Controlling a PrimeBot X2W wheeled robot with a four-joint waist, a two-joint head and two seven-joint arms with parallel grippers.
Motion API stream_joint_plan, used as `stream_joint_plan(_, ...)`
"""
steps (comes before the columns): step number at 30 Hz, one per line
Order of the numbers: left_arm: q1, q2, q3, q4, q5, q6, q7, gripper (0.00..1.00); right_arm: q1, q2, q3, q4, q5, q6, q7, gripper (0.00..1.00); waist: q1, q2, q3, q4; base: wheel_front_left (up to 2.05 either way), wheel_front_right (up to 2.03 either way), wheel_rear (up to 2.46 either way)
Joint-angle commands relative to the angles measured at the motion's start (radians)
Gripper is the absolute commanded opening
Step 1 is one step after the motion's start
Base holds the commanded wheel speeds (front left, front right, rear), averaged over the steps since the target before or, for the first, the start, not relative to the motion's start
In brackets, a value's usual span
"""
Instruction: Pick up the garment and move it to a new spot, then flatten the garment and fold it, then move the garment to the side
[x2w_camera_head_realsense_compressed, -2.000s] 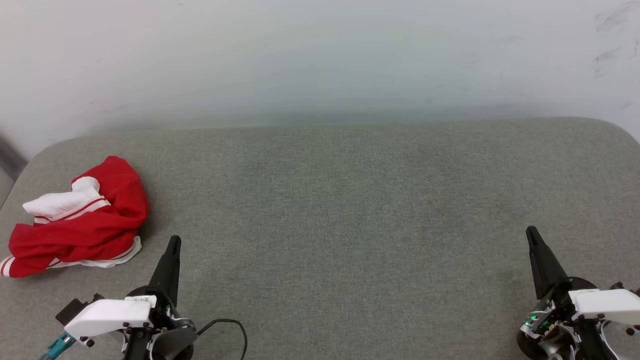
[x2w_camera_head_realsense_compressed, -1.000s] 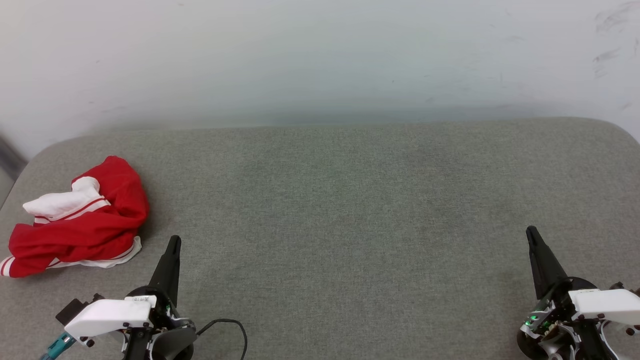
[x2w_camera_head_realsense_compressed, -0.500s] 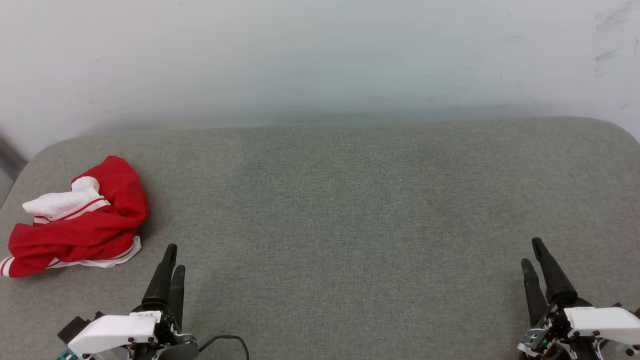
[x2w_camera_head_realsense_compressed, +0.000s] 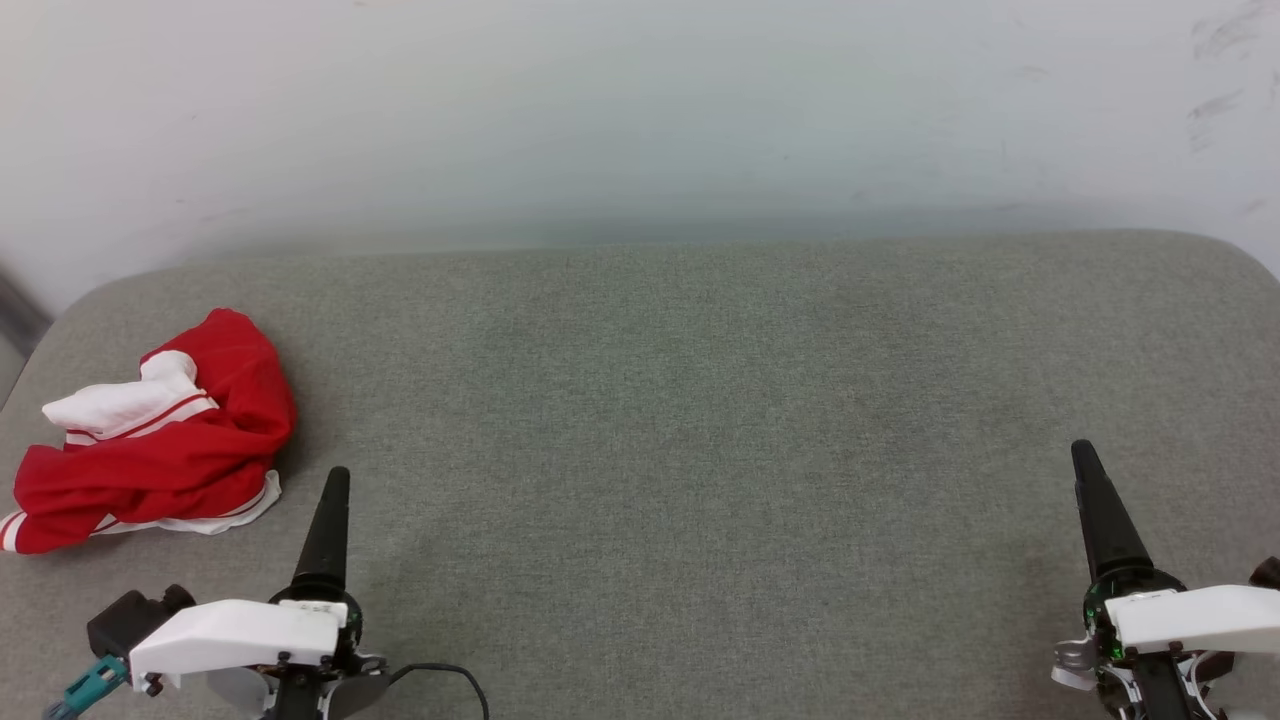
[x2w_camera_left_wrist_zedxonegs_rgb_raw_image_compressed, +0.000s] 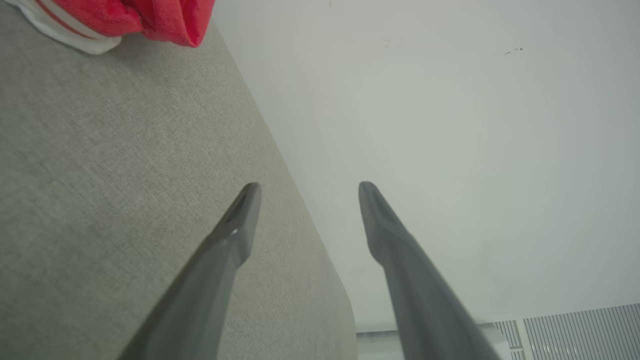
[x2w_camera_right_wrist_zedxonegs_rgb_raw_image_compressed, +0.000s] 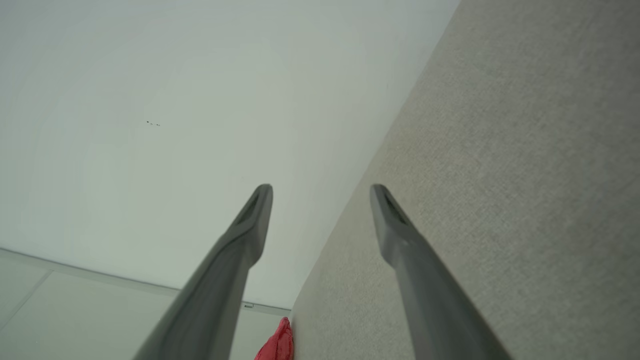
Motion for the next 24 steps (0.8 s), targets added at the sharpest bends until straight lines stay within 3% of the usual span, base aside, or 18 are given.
stream_joint_plan(1, -0.013, 0.002, -0.007, -0.029, 0.049, 0.012, -0.010, 1.00, -0.009, 0.000, 0.007, -0.032, -0.054, 0.000, -0.011, 1.00, 0.0000, 0.0000, 0.000, 0.000, 0.00, 0.00, 0.00)
stream_joint_plan(3, -0.006, 0.002, -0.028, -0.043, 0.153, 0.041, -0.027, 1.00, 0.000, 0.000, 0.026, -0.052, -0.169, 0.000, -0.027, 1.00, 0.0000, 0.0000, 0.001, 0.000, 0.00, 0.00, 0.00)
stream_joint_plan(9, 0.003, 0.003, -0.056, -0.046, 0.286, 0.075, -0.050, 1.00, 0.013, 0.000, 0.046, -0.047, -0.310, 0.000, -0.050, 1.00, 0.0000, 0.0000, 0.001, 0.001, 0.00, 0.00, 0.00)
stream_joint_plan(24, 0.012, 0.013, -0.102, -0.073, 0.498, 0.121, -0.099, 1.00, 0.028, 0.001, 0.066, -0.067, -0.534, 0.000, -0.100, 1.00, 0.0000, 0.0000, 0.001, 0.001, 0.00, 0.00, 0.00)
